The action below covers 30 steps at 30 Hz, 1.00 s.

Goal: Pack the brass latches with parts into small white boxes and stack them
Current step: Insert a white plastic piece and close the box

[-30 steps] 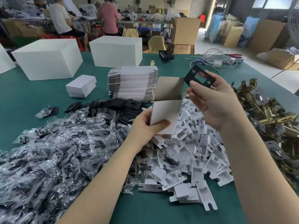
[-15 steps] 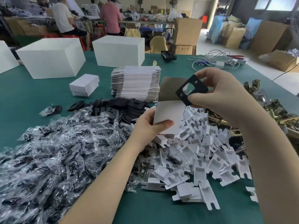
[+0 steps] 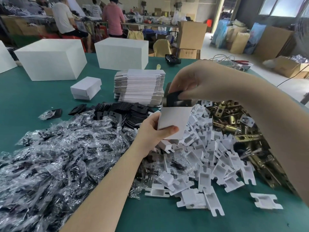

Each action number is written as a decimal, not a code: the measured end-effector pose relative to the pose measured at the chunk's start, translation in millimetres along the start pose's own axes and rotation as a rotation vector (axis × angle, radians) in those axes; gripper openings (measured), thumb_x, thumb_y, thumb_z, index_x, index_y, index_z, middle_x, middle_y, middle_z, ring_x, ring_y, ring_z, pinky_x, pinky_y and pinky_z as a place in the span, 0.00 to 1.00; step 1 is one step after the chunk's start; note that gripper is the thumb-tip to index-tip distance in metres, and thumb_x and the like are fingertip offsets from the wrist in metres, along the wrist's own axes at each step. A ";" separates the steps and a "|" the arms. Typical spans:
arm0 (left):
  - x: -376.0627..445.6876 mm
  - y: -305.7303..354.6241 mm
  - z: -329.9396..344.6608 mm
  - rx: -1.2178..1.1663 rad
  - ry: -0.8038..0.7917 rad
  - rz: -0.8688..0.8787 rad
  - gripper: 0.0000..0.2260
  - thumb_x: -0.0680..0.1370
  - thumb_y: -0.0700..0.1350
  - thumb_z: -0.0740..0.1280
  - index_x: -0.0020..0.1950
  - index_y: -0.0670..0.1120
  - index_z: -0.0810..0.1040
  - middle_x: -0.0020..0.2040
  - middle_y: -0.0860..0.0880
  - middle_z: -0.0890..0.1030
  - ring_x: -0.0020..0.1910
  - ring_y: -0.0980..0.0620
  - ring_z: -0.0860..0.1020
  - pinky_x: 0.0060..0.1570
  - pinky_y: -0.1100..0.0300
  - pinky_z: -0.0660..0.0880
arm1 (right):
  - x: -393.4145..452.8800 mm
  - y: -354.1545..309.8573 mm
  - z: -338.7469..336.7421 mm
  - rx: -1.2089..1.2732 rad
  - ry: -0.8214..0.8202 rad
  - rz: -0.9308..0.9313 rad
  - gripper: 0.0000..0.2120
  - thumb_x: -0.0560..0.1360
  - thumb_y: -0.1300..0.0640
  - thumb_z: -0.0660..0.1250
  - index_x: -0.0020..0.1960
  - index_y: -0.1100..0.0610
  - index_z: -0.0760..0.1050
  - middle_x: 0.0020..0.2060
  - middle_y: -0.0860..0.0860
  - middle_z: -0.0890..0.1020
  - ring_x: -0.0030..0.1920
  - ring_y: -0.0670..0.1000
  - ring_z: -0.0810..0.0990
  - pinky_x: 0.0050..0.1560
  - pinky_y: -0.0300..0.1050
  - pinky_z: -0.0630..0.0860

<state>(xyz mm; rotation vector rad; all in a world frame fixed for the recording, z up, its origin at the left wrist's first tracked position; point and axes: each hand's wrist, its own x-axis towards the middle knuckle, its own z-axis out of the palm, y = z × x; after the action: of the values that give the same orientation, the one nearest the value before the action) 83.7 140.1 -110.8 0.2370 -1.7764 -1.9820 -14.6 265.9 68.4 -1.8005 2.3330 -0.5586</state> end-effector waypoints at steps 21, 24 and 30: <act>1.8 -2.0 -0.1 -0.063 -0.022 -0.011 0.16 0.71 0.31 0.75 0.54 0.46 0.81 0.47 0.47 0.84 0.47 0.51 0.83 0.42 0.59 0.80 | -0.8 16.7 18.9 -0.132 -0.127 0.053 0.09 0.76 0.51 0.69 0.55 0.42 0.82 0.33 0.26 0.77 0.44 0.25 0.74 0.38 0.21 0.67; 1.8 -2.1 -0.1 -0.082 -0.032 -0.007 0.16 0.71 0.30 0.75 0.53 0.46 0.81 0.45 0.50 0.85 0.45 0.53 0.83 0.40 0.60 0.80 | -0.2 16.6 25.1 -0.213 -0.107 0.014 0.09 0.75 0.52 0.72 0.54 0.46 0.83 0.34 0.28 0.74 0.38 0.26 0.74 0.37 0.21 0.66; 2.0 -2.0 -0.5 -0.094 -0.041 -0.005 0.16 0.71 0.30 0.75 0.53 0.46 0.81 0.46 0.49 0.85 0.44 0.53 0.84 0.38 0.61 0.81 | -0.9 15.1 25.1 -0.145 -0.070 0.010 0.09 0.74 0.55 0.72 0.53 0.45 0.82 0.35 0.31 0.77 0.39 0.26 0.75 0.40 0.19 0.68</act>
<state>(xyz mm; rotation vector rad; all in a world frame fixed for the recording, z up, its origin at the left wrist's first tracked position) 81.7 138.9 -112.5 0.1712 -1.7037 -2.0819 -19.6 264.9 39.5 -1.8353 2.3891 -0.3273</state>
